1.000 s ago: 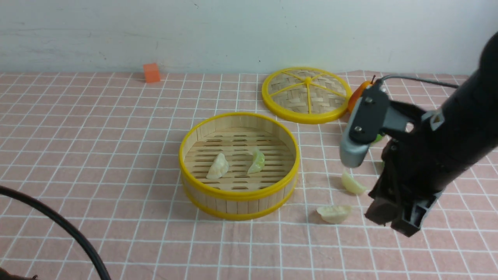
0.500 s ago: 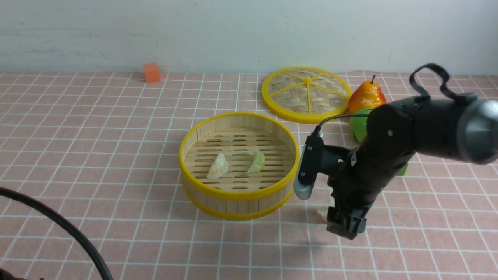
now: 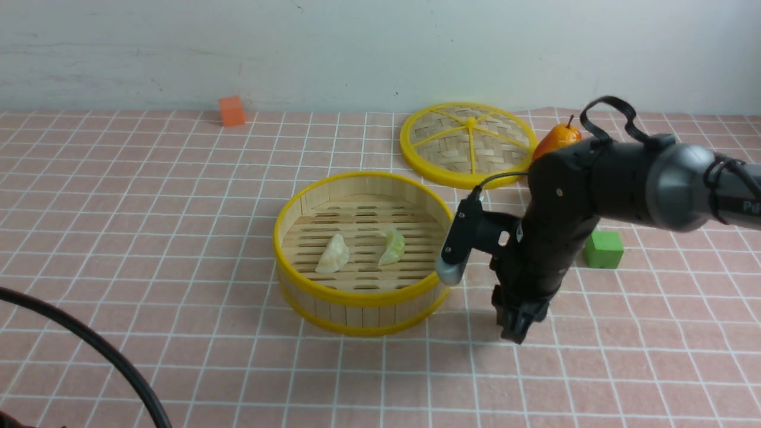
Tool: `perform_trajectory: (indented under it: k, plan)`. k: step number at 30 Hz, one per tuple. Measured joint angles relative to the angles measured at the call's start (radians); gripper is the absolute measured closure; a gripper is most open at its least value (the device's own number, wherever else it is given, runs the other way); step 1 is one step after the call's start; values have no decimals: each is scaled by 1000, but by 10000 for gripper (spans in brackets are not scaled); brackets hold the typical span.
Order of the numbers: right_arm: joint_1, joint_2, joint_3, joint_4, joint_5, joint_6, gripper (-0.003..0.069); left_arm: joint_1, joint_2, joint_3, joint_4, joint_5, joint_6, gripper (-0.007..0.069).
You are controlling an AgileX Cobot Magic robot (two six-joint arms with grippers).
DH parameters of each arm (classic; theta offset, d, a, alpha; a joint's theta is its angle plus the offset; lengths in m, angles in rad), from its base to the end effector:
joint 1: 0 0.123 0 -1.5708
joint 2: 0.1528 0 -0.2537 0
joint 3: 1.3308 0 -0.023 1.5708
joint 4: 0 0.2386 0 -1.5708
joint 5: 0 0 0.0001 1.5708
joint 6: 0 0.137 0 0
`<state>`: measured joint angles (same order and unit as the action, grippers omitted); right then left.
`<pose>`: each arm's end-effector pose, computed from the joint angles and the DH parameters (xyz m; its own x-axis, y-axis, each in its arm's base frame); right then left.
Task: Put the dumplings into the steamer on the table with the pink tablecloth.
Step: 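Place the dumpling in the bamboo steamer basket with the right gripper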
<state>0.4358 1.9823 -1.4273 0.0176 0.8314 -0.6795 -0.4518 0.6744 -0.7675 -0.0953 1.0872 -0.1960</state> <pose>0.3579 0.1686 0.1183 -0.4225 -0.8796 -0.2185 -0.8746 0.4589 -0.1563 0.1237 -0.0729 0.2677 -0.8019 0.1254 -0.5841 0.2995 0.9304 -0.2114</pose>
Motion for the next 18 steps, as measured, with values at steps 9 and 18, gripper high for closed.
perform_trajectory:
  k: [9,18]
  plan:
    - [40,-23,-461,215,259,291,412,0,0,0,0,-2,0,609]
    - [66,216,-673,242,146,409,412,0,0,0,-1,-5,1,606]
